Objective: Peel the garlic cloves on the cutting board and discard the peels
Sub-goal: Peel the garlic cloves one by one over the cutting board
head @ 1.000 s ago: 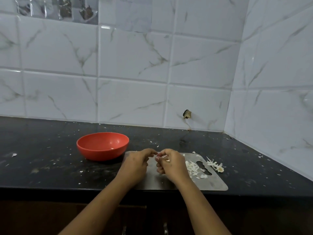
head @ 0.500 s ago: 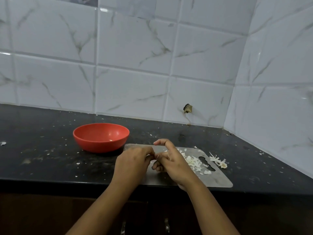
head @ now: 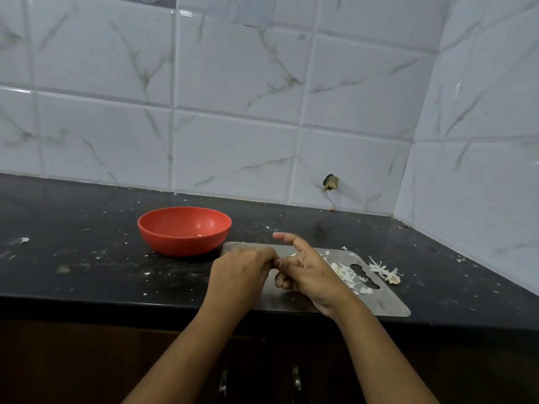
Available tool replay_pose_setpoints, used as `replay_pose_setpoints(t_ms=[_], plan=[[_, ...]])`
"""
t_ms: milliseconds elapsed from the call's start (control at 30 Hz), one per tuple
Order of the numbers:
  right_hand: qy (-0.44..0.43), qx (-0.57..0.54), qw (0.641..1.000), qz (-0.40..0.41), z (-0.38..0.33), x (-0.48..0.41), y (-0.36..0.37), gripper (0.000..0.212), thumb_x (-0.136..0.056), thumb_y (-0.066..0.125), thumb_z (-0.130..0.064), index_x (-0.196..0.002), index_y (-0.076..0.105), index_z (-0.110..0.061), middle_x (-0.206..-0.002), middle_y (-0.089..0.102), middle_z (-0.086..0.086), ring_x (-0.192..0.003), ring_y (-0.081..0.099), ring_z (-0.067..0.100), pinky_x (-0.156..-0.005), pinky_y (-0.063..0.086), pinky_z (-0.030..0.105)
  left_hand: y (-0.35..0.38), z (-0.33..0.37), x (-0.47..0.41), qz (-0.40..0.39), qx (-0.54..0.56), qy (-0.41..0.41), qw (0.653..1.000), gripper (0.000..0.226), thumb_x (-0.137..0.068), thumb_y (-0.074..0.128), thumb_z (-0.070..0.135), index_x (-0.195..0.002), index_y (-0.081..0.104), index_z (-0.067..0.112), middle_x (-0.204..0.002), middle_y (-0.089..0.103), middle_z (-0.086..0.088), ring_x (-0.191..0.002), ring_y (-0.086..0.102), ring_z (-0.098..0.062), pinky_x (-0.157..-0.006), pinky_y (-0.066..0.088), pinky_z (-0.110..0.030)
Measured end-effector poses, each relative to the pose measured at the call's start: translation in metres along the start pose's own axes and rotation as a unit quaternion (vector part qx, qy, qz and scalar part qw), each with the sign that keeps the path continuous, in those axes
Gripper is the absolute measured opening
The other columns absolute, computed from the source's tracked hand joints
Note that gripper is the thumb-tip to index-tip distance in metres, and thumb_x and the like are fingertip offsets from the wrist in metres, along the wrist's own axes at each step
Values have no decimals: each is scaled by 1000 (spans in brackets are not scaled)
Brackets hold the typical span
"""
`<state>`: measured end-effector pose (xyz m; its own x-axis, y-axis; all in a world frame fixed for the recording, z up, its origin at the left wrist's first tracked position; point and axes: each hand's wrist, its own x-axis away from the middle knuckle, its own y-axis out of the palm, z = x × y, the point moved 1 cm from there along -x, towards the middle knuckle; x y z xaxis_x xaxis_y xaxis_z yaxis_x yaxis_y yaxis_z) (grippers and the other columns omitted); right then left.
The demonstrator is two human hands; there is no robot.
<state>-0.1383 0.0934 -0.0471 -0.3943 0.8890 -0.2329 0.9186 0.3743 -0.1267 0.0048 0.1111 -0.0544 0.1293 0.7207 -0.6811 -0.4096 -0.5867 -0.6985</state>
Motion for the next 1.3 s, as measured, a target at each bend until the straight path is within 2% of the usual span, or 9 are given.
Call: replay_pose_setpoints(t_ms=[67, 267, 367, 500, 600, 833, 1100, 1233, 1300], plan=[[6, 5, 1000, 1, 0, 0, 0, 35, -94, 59, -8, -126, 49, -18, -71, 66, 2, -58, 60, 12, -59, 49, 22, -1, -1, 0, 6, -10, -2, 1000, 18, -96, 48, 35, -98, 66, 30, -90, 68, 5, -84, 63, -16, -65, 49, -31], [5, 16, 1000, 18, -1, 2, 2, 29, -93, 61, -11, -120, 51, -15, -75, 70, 4, -63, 64, 15, -61, 52, 24, -3, 2, 3, -7, -11, -22, 1000, 20, -98, 41, 34, -101, 61, 31, -95, 65, 7, -84, 60, -12, -72, 51, -32], [-15, 26, 996, 78, 4, 1, 1, 18, -91, 65, -10, -107, 58, -8, -78, 72, 9, -64, 65, 16, -61, 52, 24, -2, 2, 4, 0, -10, -34, 999, 19, -97, 43, 32, -98, 62, 30, -93, 64, 6, -80, 60, -14, -70, 51, -33], [-27, 54, 994, 94, 8, 1, 2, 3, -90, 64, -4, -91, 65, -7, -76, 71, 6, -64, 65, 12, -62, 52, 21, 0, 1, 4, 7, -4, -51, 999, 18, -95, 47, 34, -99, 63, 28, -93, 66, 5, -81, 62, -17, -69, 50, -34], [-31, 52, 992, 111, 9, -1, 2, 12, -92, 60, -1, -88, 68, -8, -78, 72, 6, -65, 64, 9, -64, 53, 19, 1, 0, 4, 8, 0, -48, 999, 18, -94, 49, 37, -103, 63, 29, -96, 67, 7, -83, 63, -14, -68, 48, -29], [-62, 30, 990, 126, 7, 2, 1, 8, -86, 67, 0, -88, 65, -8, -72, 68, 9, -67, 66, 12, -65, 53, 19, 1, 0, 5, 0, -1, -37, 999, 21, -93, 47, 39, -101, 63, 29, -96, 69, 8, -82, 63, -11, -73, 50, -29], [-57, 38, 994, 82, 6, 3, -2, 14, -91, 63, -3, -93, 53, -12, -78, 69, 10, -72, 66, 13, -70, 52, 21, -1, -5, 5, -18, 10, 3, 1000, 20, -92, 50, 36, -98, 67, 29, -83, 69, 8, -71, 60, -7, -63, 47, -23], [-51, 23, 997, 54, 6, 3, -5, 17, -92, 60, -1, -90, 46, -11, -77, 66, 8, -70, 63, 14, -69, 51, 21, -3, -14, 2, -44, 111, 30, 992, 19, -86, 55, 31, -90, 72, 25, -79, 71, 9, -66, 61, -7, -65, 52, -32], [-46, 29, 998, 40, 6, 4, -7, 20, -93, 59, 0, -88, 43, -12, -75, 64, 6, -69, 62, 13, -69, 50, 22, -3, -18, -1, -54, 97, 62, 992, 25, -83, 49, 33, -88, 72, 26, -76, 70, 8, -64, 61, -10, -61, 51, -32]])
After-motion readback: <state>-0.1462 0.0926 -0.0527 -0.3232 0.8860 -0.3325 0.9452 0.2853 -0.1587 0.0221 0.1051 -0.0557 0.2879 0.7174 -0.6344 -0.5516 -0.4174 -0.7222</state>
